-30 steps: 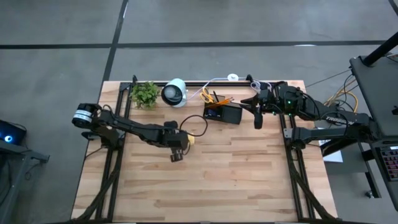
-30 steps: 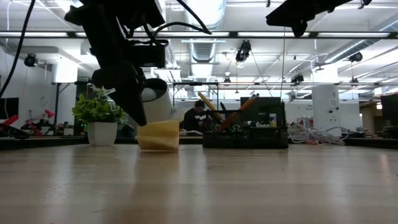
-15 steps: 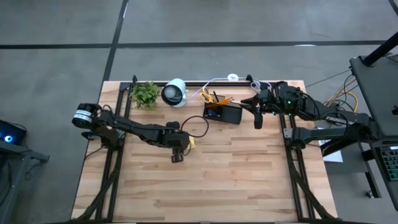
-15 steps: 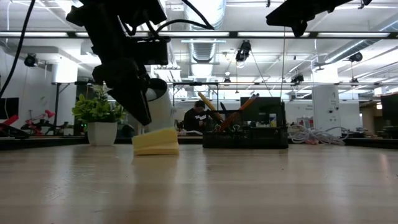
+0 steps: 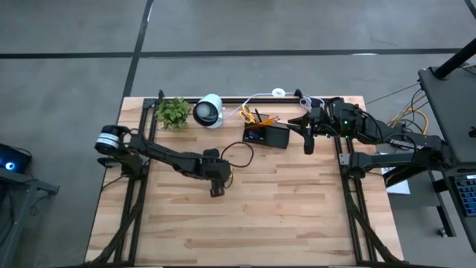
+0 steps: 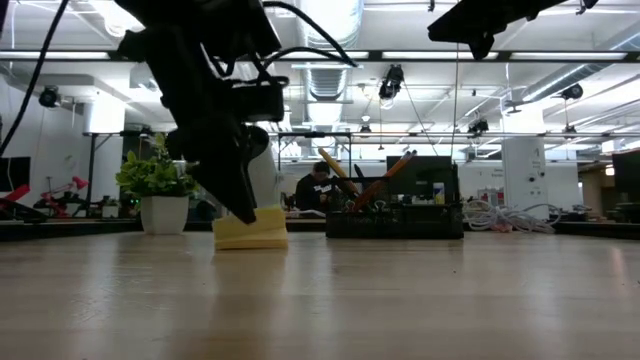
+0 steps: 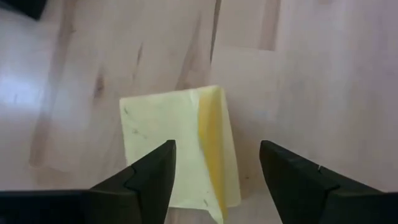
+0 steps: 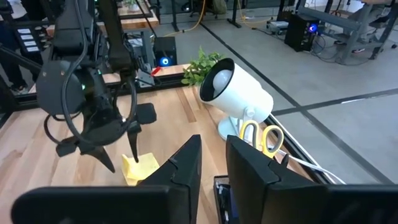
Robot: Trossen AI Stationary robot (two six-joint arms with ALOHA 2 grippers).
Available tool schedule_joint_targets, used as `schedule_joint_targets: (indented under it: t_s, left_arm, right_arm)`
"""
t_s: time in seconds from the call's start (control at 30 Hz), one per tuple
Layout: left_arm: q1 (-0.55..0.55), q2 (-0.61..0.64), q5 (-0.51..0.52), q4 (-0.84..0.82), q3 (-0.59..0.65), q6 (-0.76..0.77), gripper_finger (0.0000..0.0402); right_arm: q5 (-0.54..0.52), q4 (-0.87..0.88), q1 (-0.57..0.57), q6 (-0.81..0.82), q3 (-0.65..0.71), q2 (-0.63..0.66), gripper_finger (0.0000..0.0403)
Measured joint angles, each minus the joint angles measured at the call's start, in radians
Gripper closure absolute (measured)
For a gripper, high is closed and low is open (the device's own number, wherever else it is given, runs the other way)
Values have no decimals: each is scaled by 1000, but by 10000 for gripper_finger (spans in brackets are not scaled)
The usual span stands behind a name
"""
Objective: Pick and place office supplies into organizer
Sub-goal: Put the notepad into the desk organizer
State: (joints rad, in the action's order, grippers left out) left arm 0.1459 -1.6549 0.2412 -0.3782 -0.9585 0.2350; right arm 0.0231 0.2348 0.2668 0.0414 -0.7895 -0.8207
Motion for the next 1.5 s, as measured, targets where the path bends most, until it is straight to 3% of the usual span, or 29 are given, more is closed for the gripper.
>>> schedule_joint_targets:
  t_s: [0.27,0.6,0.77,1.07,1.5]
  left_arm:
    - [-10,-43,85,1,0,49,185]
    - [-10,-91,91,10,-4,48,192]
    - [-10,-102,88,12,-12,47,241]
    - [-11,-99,46,13,-4,49,391]
    - [-14,-42,37,-17,-13,37,401]
  right_arm:
    - [0,1,0,1,0,0,342]
    - [0,0,0,3,0,0,339]
    - [0,0,0,8,0,0,344]
    - [0,0,0,11,0,0,345]
    - [0,-1,0,11,0,0,346]
